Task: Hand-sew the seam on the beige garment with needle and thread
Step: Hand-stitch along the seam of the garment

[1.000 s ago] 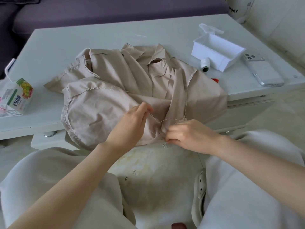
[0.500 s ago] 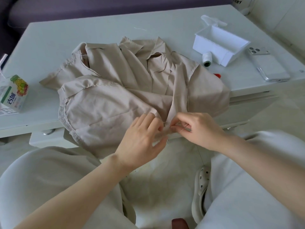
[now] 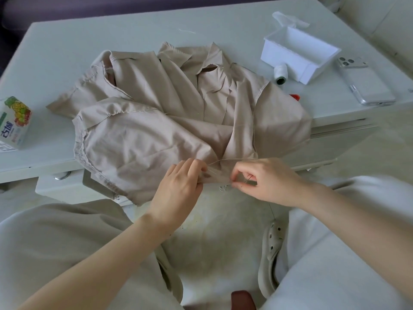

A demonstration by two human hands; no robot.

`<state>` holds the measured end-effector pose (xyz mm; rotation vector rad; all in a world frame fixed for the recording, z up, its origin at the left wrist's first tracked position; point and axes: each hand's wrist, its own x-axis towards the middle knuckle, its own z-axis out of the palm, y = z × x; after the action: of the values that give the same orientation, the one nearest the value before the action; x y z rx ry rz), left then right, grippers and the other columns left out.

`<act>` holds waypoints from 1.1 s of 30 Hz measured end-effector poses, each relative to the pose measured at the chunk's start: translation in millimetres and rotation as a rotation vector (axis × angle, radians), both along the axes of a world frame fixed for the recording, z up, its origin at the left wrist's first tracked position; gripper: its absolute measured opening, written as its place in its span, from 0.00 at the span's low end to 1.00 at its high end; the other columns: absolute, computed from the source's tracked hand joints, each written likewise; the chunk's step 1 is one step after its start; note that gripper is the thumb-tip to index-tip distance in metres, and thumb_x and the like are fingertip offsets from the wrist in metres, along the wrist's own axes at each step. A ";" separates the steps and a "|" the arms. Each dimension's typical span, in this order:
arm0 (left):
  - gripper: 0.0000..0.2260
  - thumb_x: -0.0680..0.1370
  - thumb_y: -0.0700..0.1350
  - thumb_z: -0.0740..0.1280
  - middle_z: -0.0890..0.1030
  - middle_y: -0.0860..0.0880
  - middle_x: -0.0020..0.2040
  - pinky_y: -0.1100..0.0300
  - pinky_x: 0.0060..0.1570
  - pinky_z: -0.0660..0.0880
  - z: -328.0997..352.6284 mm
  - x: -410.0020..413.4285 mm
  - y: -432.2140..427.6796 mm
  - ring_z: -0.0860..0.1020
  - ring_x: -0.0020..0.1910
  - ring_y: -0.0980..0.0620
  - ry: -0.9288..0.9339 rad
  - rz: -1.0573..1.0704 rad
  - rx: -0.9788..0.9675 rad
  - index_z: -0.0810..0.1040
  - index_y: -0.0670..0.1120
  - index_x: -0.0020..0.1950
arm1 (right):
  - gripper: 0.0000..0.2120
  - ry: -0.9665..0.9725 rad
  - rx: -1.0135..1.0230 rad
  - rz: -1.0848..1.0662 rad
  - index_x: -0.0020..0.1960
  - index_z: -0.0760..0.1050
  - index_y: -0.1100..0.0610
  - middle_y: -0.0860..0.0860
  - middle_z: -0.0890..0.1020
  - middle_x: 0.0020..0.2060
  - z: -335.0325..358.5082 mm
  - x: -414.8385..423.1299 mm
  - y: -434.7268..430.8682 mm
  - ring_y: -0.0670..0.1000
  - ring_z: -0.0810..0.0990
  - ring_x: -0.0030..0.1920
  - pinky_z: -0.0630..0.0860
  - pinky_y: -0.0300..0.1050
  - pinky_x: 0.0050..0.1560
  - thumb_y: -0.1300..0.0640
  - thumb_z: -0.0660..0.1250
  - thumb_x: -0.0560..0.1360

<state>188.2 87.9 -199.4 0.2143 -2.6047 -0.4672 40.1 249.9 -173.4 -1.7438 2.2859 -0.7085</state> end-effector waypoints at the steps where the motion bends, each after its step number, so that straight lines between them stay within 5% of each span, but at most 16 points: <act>1: 0.09 0.67 0.32 0.65 0.74 0.48 0.37 0.60 0.41 0.65 0.0 1.5 -0.8 0.66 0.38 0.52 0.001 -0.011 -0.006 0.73 0.42 0.45 | 0.06 0.004 0.009 0.023 0.45 0.76 0.51 0.26 0.70 0.36 0.8 1.7 -0.4 0.25 0.68 0.38 0.64 0.25 0.34 0.51 0.71 0.71; 5: 0.04 0.73 0.37 0.61 0.75 0.48 0.38 0.58 0.40 0.67 -1.5 7.4 -4.9 0.70 0.37 0.49 0.018 -0.062 -0.044 0.72 0.45 0.44 | 0.16 -0.065 0.051 0.027 0.61 0.70 0.53 0.33 0.67 0.37 7.4 8.3 -4.5 0.28 0.68 0.43 0.65 0.29 0.40 0.45 0.57 0.78; 9: 0.03 0.75 0.37 0.62 0.75 0.48 0.37 0.58 0.40 0.67 1.1 11.8 -6.8 0.69 0.37 0.50 0.036 -0.064 -0.061 0.73 0.44 0.44 | 0.17 -0.113 -0.007 0.032 0.64 0.70 0.55 0.42 0.71 0.49 8.0 13.7 -8.7 0.39 0.70 0.46 0.67 0.37 0.47 0.55 0.49 0.81; 13: 0.04 0.73 0.34 0.66 0.74 0.47 0.35 0.58 0.39 0.66 3.2 14.0 -7.3 0.67 0.36 0.50 0.038 -0.066 -0.119 0.78 0.42 0.42 | 0.18 -0.086 -0.127 0.001 0.61 0.75 0.58 0.44 0.71 0.41 7.5 13.6 -14.7 0.43 0.69 0.40 0.69 0.38 0.44 0.63 0.51 0.77; 16: 0.05 0.72 0.33 0.66 0.74 0.47 0.34 0.58 0.38 0.66 3.8 15.7 -8.0 0.66 0.35 0.50 0.048 -0.074 -0.145 0.80 0.41 0.41 | 0.12 -0.171 -0.151 -0.027 0.58 0.75 0.58 0.44 0.78 0.38 9.9 14.9 -16.5 0.41 0.75 0.41 0.71 0.34 0.45 0.61 0.57 0.78; 18: 0.06 0.73 0.34 0.65 0.73 0.47 0.34 0.58 0.39 0.66 3.7 17.2 -8.7 0.66 0.35 0.51 0.049 -0.082 -0.156 0.80 0.41 0.41 | 0.07 -0.181 -0.127 -0.019 0.52 0.74 0.58 0.46 0.81 0.38 8.7 15.8 -16.5 0.42 0.77 0.41 0.73 0.40 0.44 0.59 0.60 0.78; 23: 0.06 0.73 0.34 0.65 0.73 0.48 0.33 0.57 0.39 0.67 4.2 18.1 -8.7 0.67 0.34 0.50 0.055 -0.079 -0.155 0.80 0.42 0.40 | 0.02 -0.073 -0.107 0.030 0.45 0.74 0.59 0.48 0.79 0.36 1.1 15.1 -16.6 0.42 0.72 0.37 0.70 0.42 0.38 0.61 0.63 0.75; 33: 0.06 0.71 0.33 0.68 0.74 0.49 0.34 0.57 0.40 0.67 7.0 18.3 -7.9 0.67 0.35 0.51 0.029 -0.094 -0.142 0.81 0.43 0.42 | 0.11 0.033 -0.089 0.045 0.43 0.77 0.58 0.50 0.75 0.33 -1.5 17.9 -17.5 0.48 0.72 0.36 0.68 0.39 0.35 0.54 0.58 0.75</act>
<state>206.5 79.9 -192.4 0.0371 -2.6146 -0.3128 57.9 232.5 -174.9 -1.8528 2.2616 -0.7899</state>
